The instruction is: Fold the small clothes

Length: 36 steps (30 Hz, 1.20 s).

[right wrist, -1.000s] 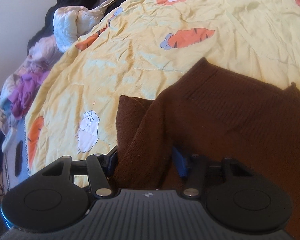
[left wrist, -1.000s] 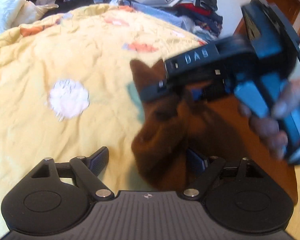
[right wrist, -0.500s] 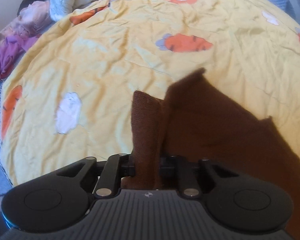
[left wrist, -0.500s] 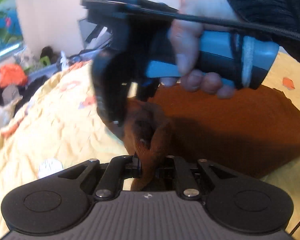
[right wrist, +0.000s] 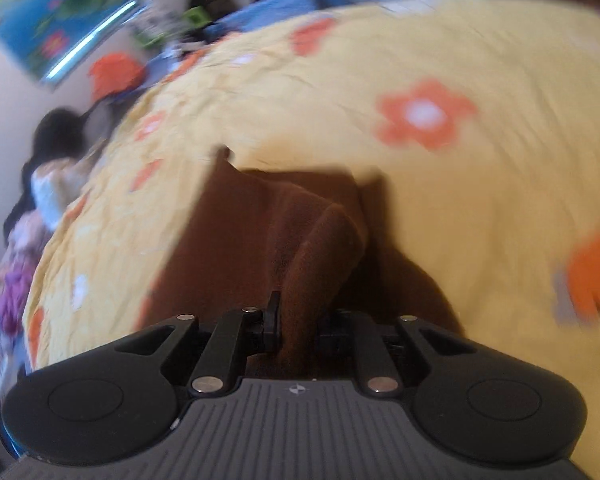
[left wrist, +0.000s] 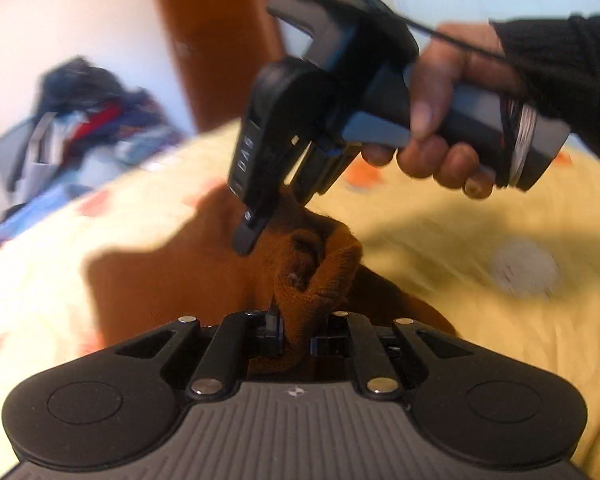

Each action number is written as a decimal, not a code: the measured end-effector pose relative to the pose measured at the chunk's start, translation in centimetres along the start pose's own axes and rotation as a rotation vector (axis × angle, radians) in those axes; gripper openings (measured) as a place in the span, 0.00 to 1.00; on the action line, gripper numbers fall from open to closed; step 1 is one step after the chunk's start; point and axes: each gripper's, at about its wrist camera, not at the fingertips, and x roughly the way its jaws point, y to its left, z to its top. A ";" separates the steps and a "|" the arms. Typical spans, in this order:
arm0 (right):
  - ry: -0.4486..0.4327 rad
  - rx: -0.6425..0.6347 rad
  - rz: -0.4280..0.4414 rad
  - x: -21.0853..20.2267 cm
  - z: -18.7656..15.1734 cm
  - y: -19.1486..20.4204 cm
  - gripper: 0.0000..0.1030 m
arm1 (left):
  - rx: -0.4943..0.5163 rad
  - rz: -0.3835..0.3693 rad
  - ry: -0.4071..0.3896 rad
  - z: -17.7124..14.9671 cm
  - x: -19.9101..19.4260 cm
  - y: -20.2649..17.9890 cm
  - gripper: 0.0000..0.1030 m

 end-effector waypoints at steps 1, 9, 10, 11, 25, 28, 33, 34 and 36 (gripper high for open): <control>-0.014 0.059 0.003 0.2 -0.9 -1.5 0.24 | 0.027 0.007 0.019 -0.5 0.9 -0.8 0.13; -0.139 0.109 0.104 -0.6 -1.0 -3.0 0.34 | 0.163 -0.029 -0.126 -2.0 -3.8 -0.4 0.84; -0.120 0.091 0.099 -0.4 -0.9 -3.3 0.16 | 0.153 -0.024 -0.154 -2.5 -4.7 0.2 0.85; -0.104 0.084 0.076 0.0 -1.1 -3.6 0.14 | 0.133 -0.023 -0.173 -2.9 -5.5 0.7 0.85; -0.240 0.054 0.162 -8.2 -8.1 0.6 0.66 | -0.014 0.105 -0.043 -7.6 -4.8 6.1 0.85; -0.138 -0.033 0.063 -5.5 -9.1 2.8 0.61 | -0.008 0.099 -0.045 -7.7 -4.3 5.6 0.85; -0.075 -0.146 -0.008 -4.2 -10.4 4.0 0.15 | -0.012 0.058 -0.035 -7.0 -5.0 5.9 0.83; -0.086 -0.146 -0.024 -4.9 -10.7 3.6 0.15 | -0.015 0.048 -0.033 -7.3 -5.1 6.1 0.83; -0.041 -0.110 -0.062 -4.2 -11.4 1.6 0.06 | -0.026 0.034 -0.002 -7.8 -4.8 6.0 0.80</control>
